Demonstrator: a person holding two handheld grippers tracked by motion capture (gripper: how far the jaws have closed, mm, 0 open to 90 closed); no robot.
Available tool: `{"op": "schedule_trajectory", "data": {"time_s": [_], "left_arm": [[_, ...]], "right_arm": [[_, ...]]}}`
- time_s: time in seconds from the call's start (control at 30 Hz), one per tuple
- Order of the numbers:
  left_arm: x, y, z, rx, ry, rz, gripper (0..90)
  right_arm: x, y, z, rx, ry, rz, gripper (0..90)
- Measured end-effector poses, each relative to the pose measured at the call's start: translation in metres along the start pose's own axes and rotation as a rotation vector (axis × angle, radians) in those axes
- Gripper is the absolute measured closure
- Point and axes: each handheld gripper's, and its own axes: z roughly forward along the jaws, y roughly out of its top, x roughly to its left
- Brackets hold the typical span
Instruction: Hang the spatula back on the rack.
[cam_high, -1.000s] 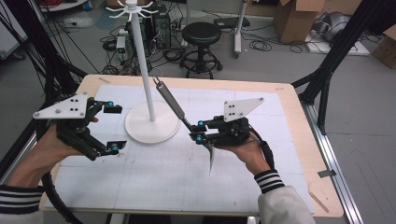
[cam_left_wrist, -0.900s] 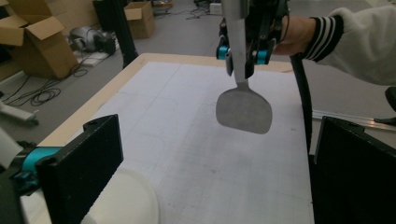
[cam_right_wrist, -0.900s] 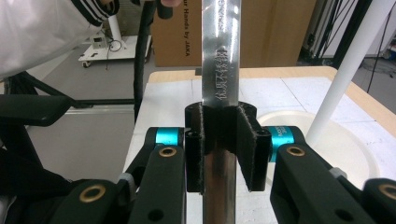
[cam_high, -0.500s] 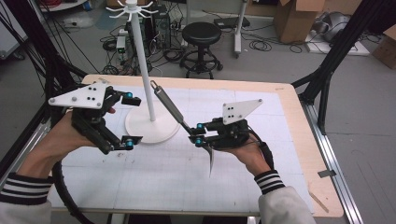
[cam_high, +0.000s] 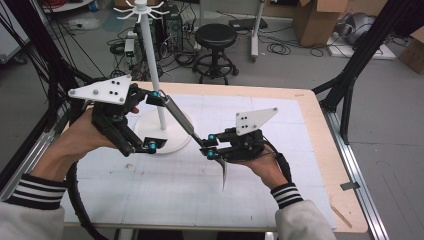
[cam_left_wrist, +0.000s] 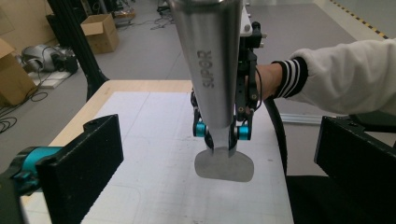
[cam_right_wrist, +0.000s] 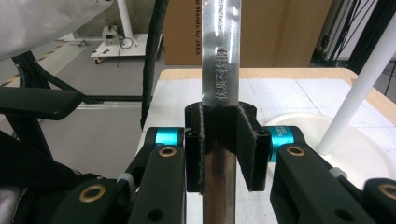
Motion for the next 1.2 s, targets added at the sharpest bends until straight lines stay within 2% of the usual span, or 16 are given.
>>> {"op": "schedule_trajectory", "data": {"time_s": [0.33,0.43,0.53,0.67,0.77,0.8,0.97,1.2], "left_arm": [[-0.001,0.015,0.012,0.015,-0.005,0.009,1.8],[-0.002,0.018,0.015,0.019,-0.02,0.008,6.8],[-0.003,0.02,0.018,0.02,-0.02,0.009,8.1],[-0.002,0.022,0.018,0.013,-0.036,0.005,14.1],[0.0,0.021,0.017,0.01,-0.051,0.003,28.4],[0.0,0.021,0.017,0.007,-0.053,-0.004,30.8],[0.001,0.021,0.015,-0.009,-0.074,-0.005,35.9],[0.002,0.021,0.013,-0.015,-0.073,-0.014,48.7]], "right_arm": [[0.001,-0.002,0.005,-0.001,0.015,-0.009,74.9],[0.001,-0.001,0.005,-0.003,0.017,-0.011,74.8],[0.001,-0.001,0.005,-0.006,0.022,-0.013,74.8],[0.002,-0.002,0.005,-0.008,0.024,-0.012,74.9],[0.003,-0.002,0.005,-0.011,0.027,-0.013,74.8],[0.003,-0.002,0.005,-0.012,0.026,-0.015,74.8],[0.003,-0.002,0.004,-0.009,0.026,-0.022,74.8],[0.003,-0.002,0.003,-0.008,0.025,-0.019,74.8]]}}
